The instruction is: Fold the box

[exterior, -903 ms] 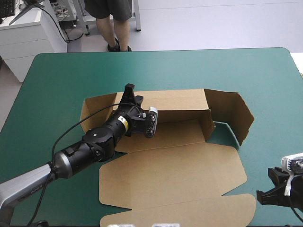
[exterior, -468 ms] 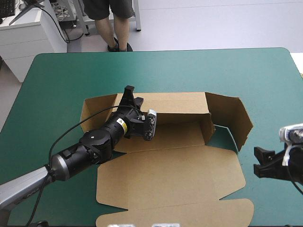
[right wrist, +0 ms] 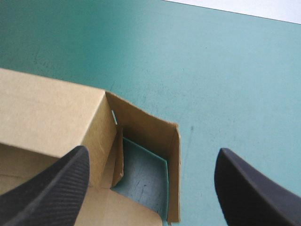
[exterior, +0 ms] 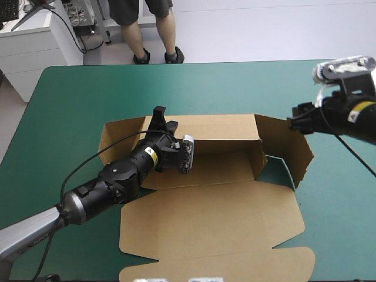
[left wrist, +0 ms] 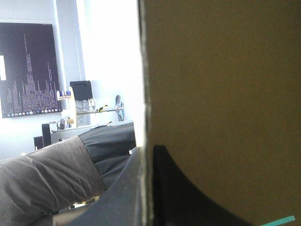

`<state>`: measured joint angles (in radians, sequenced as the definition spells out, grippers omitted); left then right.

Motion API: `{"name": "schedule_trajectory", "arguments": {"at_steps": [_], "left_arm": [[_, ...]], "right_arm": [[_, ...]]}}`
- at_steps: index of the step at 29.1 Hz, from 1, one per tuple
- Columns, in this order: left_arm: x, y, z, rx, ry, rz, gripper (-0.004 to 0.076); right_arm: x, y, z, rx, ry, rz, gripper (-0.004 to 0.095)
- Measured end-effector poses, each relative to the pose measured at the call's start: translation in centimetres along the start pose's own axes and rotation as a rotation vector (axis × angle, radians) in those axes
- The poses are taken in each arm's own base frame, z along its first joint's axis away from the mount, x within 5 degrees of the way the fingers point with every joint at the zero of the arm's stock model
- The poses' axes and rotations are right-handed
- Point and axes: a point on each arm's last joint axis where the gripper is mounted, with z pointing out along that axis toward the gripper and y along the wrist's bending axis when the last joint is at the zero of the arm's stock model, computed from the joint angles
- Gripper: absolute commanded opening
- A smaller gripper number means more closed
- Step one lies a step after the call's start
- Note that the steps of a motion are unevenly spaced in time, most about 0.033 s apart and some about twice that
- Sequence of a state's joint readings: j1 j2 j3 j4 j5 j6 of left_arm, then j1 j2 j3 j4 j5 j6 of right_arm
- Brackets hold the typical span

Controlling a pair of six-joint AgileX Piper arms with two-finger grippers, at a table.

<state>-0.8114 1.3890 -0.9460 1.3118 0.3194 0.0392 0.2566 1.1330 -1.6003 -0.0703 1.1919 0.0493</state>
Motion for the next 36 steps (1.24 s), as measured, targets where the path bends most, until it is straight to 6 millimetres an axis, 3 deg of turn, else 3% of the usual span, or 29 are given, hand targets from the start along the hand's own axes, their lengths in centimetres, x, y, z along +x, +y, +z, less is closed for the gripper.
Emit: {"name": "schedule_trajectory", "arguments": {"at_steps": [3,9,14,20,27,32,36], "left_arm": [[0.0,0.0,0.0,0.000,0.000,-0.003,-0.0008],[0.0,0.0,0.0,0.000,0.000,-0.003,-0.0008],[0.0,0.0,0.0,0.000,-0.001,-0.003,-0.0008],[0.0,0.0,0.0,0.000,-0.001,-0.004,-0.0008],[0.0,0.0,0.0,0.000,-0.001,-0.004,-0.0008],[0.0,-0.1,0.0,0.001,0.000,-0.017,-0.0008],[0.0,-0.1,0.0,0.001,0.004,-0.035,-0.0008]], "right_arm": [[-2.3,0.2,2.9,0.001,0.028,-0.004,0.0691],[-5.1,0.5,9.5,-0.005,0.116,0.002,0.0691],[-5.6,-0.3,14.8,-0.053,0.208,0.071,0.0691],[-4.4,-1.9,19.9,-0.071,0.327,0.125,0.0690],[-3.3,-2.7,23.2,-0.065,0.398,0.149,0.0690],[-2.8,-2.8,23.7,-0.065,0.419,0.153,0.0690],[-1.1,-2.7,24.6,-0.071,0.490,0.163,0.0690]]}}
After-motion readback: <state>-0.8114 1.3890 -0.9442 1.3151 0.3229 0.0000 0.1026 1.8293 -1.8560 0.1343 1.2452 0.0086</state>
